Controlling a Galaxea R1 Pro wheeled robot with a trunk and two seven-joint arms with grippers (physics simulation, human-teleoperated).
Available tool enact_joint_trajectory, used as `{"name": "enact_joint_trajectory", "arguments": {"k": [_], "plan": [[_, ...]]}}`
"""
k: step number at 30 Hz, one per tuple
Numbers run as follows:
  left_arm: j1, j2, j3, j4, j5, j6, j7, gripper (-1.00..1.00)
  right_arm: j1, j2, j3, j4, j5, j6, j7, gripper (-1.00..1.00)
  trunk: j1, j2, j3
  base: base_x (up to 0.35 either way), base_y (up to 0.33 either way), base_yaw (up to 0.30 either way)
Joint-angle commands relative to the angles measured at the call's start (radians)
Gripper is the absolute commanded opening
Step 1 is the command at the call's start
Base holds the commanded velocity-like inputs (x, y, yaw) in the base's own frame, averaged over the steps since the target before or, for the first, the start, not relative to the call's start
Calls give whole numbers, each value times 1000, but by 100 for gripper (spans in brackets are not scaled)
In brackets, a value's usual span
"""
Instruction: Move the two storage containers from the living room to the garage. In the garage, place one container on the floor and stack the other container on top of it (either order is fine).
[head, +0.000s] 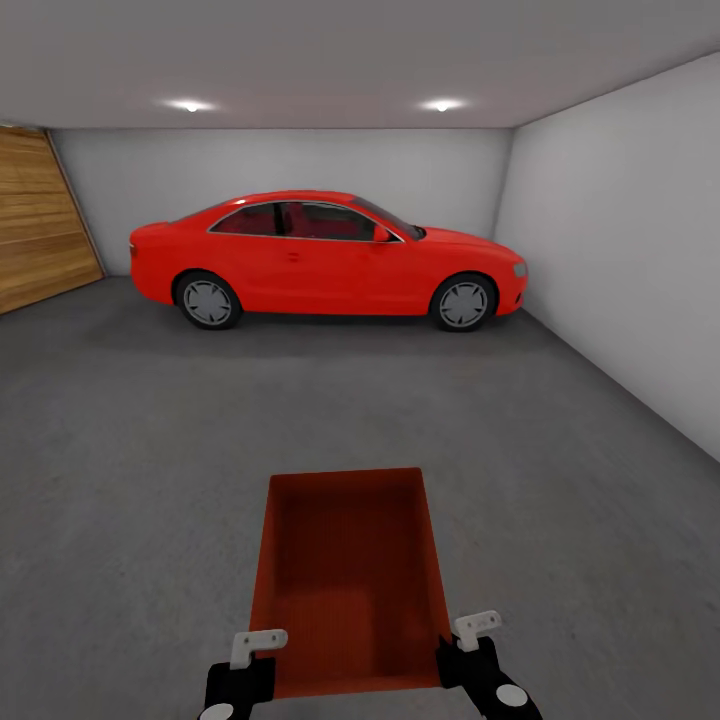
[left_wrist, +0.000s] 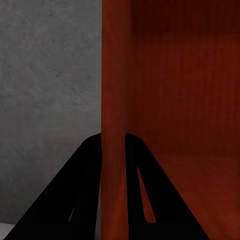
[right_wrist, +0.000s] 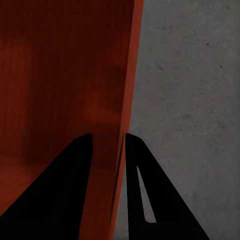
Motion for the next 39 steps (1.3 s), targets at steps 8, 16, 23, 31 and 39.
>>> {"name": "enact_joint_trajectory", "arguments": {"k": [8,16,23,31,39], "plan": [[0,-26,-3,0,68,4,-18,-100,-1,1,-9,-5,-56,-43,-37,-100,1,-2,-2,41,0,0],[0,-26,-3,0,68,4,-18,-100,-1,1,-10,-6,-56,-43,-37,-100,1,-2,-2,291,0,0],[0,-26,-3,0,68,4,-18,-100,-1,1,-10,-6,-56,-43,-37,-100,1,-2,-2,293,0,0],[0,-26,-2,1,68,3,-18,-100,-1,1,-10,-6,-56,-43,-37,-100,1,-2,-2,58,55,0],[0,-26,-3,0,68,3,-18,-100,-1,1,-10,-6,-56,-43,-37,-100,1,-2,-2,8,17,0]]}}
